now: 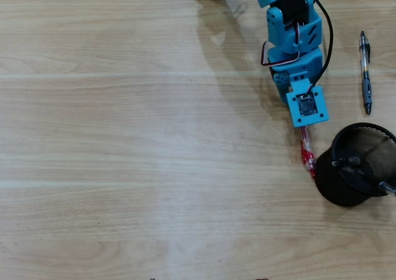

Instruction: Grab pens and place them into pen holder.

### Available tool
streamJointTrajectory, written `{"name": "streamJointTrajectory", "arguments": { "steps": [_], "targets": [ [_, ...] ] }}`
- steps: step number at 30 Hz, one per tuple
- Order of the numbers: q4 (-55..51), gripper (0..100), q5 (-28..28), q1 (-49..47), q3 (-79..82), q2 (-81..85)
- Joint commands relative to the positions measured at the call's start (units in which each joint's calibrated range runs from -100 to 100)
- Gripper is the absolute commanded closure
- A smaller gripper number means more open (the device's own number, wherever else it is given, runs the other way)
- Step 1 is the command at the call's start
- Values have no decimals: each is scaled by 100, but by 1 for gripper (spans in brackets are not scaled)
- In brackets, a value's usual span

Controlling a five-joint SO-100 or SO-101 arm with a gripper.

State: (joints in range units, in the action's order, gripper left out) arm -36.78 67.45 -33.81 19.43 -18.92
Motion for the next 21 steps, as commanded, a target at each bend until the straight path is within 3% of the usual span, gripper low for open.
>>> {"name": "streamJointTrajectory", "arguments": {
  "steps": [1, 17, 21],
  "targets": [
    [502, 98, -164, -46, 370, -19],
    [820, 98, -943, 970, -246, 2171],
    [1542, 98, -963, 857, -870, 2247]
  ]
}}
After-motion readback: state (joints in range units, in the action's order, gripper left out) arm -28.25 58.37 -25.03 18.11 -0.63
